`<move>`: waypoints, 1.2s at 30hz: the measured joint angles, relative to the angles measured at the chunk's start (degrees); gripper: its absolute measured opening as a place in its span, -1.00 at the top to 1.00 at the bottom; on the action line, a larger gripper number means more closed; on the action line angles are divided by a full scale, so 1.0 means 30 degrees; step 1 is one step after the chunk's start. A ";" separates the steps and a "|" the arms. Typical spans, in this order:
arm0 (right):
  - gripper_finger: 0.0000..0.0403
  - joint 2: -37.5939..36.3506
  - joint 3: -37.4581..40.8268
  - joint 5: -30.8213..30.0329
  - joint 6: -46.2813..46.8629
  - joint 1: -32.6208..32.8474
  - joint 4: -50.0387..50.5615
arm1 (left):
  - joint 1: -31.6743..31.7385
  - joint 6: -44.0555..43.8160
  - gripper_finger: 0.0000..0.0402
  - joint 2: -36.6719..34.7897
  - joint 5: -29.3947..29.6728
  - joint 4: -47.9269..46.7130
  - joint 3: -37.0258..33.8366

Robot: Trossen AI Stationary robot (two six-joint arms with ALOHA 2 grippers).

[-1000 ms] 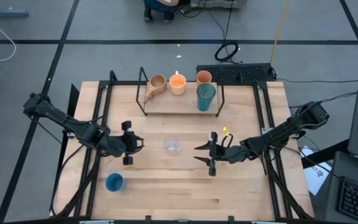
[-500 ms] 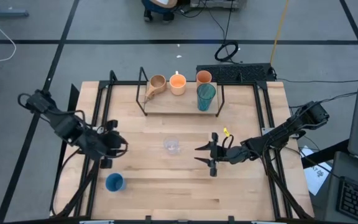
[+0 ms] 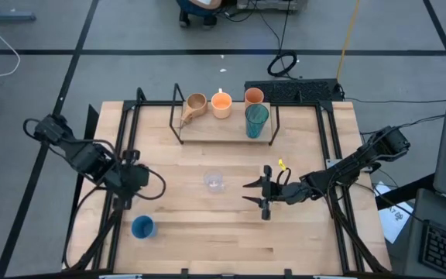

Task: Stack small to large cups/mugs on shelf
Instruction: Put the blue cup on the shelf

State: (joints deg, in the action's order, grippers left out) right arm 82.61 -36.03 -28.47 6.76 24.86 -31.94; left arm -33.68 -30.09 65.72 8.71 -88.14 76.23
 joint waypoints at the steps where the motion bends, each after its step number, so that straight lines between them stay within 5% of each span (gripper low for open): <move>1: 0.18 0.0000 0.0000 0.0000 -0.0002 0.0000 0.0000 | -0.0021 -0.0270 0.36 0.0132 -0.0467 -0.0005 0.0004; 7: 0.18 0.0000 0.0000 0.0000 -0.0048 0.0000 0.0000 | -0.1379 -0.2201 0.36 0.1501 -0.2391 0.0337 0.0000; 25: 0.18 0.0000 0.0000 0.0007 -0.0131 0.0000 0.0014 | -0.6764 -0.7698 0.36 0.4592 -0.1922 0.4988 0.0000; 36: 0.18 0.0000 0.0000 0.0015 -0.0138 0.0000 0.0015 | -0.7950 -1.0571 0.36 0.6453 -0.2017 0.5122 0.0470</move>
State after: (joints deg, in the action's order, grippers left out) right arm 82.61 -36.03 -28.42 6.35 24.86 -31.90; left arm -57.53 -61.81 85.08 2.66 -72.78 77.64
